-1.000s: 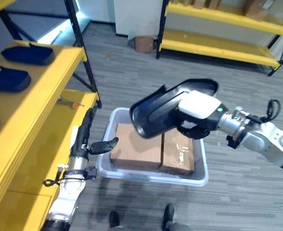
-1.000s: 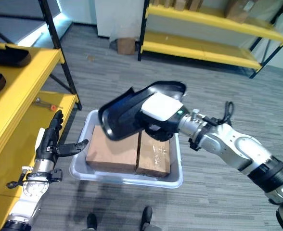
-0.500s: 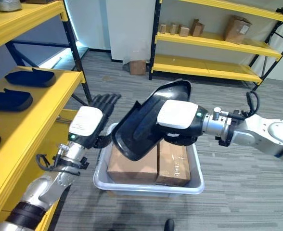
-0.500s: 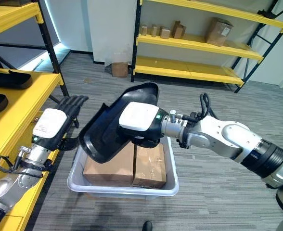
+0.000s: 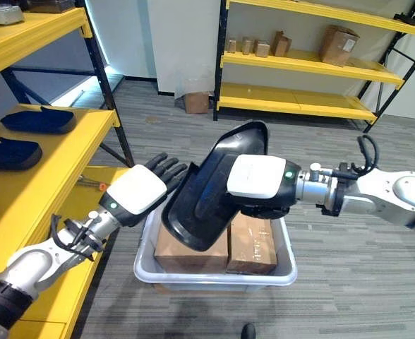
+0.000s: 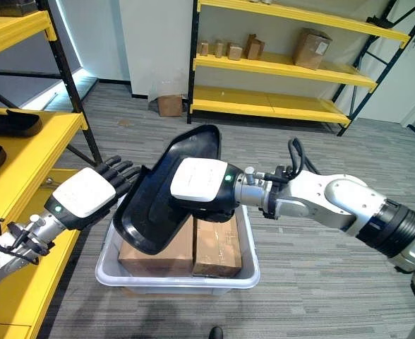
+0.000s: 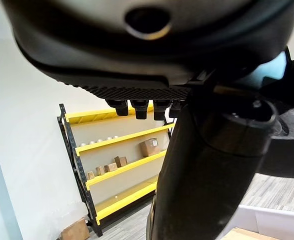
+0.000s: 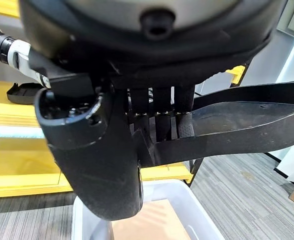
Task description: Move parts from the plastic box to the shelf.
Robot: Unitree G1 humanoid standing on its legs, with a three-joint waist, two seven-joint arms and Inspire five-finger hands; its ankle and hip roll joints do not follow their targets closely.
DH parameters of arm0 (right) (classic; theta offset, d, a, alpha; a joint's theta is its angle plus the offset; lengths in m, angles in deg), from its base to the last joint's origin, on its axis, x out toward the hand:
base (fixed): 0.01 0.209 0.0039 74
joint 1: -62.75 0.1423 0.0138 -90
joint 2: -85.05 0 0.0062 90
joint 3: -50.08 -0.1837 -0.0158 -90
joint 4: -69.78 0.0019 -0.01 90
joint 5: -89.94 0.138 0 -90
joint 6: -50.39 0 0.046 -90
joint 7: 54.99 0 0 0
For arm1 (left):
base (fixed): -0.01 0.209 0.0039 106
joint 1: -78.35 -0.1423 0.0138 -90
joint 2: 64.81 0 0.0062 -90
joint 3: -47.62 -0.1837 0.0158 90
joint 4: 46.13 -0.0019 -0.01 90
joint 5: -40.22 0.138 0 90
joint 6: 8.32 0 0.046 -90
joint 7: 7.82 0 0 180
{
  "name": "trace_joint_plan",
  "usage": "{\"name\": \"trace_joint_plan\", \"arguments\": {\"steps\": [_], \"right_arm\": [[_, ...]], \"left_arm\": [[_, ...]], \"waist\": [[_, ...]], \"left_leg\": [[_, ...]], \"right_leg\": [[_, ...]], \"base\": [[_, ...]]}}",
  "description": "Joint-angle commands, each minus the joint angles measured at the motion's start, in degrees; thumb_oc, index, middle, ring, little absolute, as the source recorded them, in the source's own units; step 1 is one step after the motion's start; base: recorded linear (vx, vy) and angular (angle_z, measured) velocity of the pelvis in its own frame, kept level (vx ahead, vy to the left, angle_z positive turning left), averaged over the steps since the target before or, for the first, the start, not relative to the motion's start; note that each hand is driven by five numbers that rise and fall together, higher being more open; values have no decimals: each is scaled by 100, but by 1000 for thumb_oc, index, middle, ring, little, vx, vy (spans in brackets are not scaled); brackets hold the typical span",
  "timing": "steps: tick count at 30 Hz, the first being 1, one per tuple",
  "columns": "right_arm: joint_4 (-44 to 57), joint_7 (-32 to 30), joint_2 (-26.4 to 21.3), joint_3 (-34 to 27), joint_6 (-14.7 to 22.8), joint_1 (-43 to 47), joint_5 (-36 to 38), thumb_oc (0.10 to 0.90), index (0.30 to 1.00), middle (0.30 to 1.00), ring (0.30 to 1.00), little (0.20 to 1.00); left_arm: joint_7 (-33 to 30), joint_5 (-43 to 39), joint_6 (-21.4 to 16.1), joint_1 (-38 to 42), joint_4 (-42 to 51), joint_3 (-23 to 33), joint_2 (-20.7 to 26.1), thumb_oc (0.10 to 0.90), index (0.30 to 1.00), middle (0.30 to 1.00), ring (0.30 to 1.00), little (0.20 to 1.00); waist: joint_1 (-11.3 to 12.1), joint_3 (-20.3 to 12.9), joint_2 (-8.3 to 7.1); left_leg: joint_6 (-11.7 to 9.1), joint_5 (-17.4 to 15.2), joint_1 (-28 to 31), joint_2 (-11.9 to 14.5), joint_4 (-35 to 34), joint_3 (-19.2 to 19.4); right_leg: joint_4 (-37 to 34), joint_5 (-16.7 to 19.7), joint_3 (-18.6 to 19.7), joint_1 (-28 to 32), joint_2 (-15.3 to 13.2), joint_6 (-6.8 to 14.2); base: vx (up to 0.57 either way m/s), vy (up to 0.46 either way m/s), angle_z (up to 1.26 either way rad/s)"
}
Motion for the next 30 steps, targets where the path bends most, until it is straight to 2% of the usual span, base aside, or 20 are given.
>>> {"name": "trace_joint_plan", "arguments": {"steps": [1, 3, 8, 10, 14, 15, 19, 24, 30], "right_arm": [[-254, -903, -233, -745, -382, 296, 357, 400, 300, 300, 300, 300], [-337, -908, -233, -815, -394, 188, 319, 400, 300, 300, 300, 300], [-772, -998, -240, -1355, -539, -423, 249, 400, 300, 300, 300, 300], [-967, -1076, -236, -1919, -610, -953, 370, 400, 300, 300, 300, 300], [-1055, -1114, -161, -2480, -651, -1480, 518, 400, 300, 300, 300, 300], [-1187, -1162, 1, -3068, -679, -2015, 802, 400, 300, 300, 300, 300], [-985, -1076, 91, -3735, -634, -2600, 1187, 400, 300, 300, 300, 300], [-849, -986, 151, -4148, -633, -2966, 1417, 400, 300, 300, 300, 300], [-721, -916, 347, -4695, -662, -3342, 1745, 400, 300, 300, 300, 300]], "left_arm": [[-515, 5, -119, 86, 588, 325, 166, 900, 1000, 1000, 1000, 1000], [-529, -14, -100, -19, 623, 461, 161, 900, 1000, 1000, 1000, 1000], [-655, -99, 49, -537, 790, 1214, -92, 900, 1000, 1000, 1000, 1000], [-743, -196, 132, -894, 806, 1694, -351, 900, 1000, 1000, 1000, 1000], [-782, -295, 199, -1123, 839, 2025, -528, 900, 1000, 1000, 1000, 1000], [-864, -428, 299, -1297, 717, 2307, -803, 900, 1000, 1000, 1000, 1000], [-877, -513, 503, -1422, 470, 2628, -974, 900, 1000, 1000, 1000, 1000], [-931, -623, 664, -1470, 229, 2827, -1141, 900, 1000, 1000, 1000, 1000], [-1011, -800, 843, -1519, 355, 3345, -1559, 900, 1000, 1000, 1000, 1000]], "waist": [[75, -493, -29], [72, -497, -43], [105, -476, -35], [115, -459, -3], [113, -454, 6], [124, -450, 19], [146, -451, 15], [177, -447, 5], [203, -461, 4]], "left_leg": [[-171, -100, 74, 427, -48, -46], [-173, -96, 72, 430, -48, -49], [-172, -90, 62, 435, -48, -57], [-166, -85, 48, 439, -48, -73], [-161, -77, 34, 437, -48, -92], [-157, -59, 13, 442, -48, -104], [-155, -42, -14, 451, -48, -127], [-157, -31, -30, 452, -48, -152], [-161, -30, -40, 470, -48, -147]], "right_leg": [[66, -449, -89, 665, -491, 742], [62, -451, -94, 669, -488, 739], [31, -440, -106, 690, -486, 724], [29, -436, -117, 684, -484, 716], [27, -437, -127, 679, -481, 710], [22, -440, -148, 671, -480, 704], [22, -445, -163, 665, -475, 684], [20, -457, -182, 670, -470, 670], [9, -467, -193, 666, -464, 652]], "base": [[0, 0, 0], [0, 0, 0], [0, 0, 0], [0, 0, 0], [0, 0, 0], [0, 0, 0], [0, 0, 0], [0, 0, 0], [-1, -2, 1]]}}
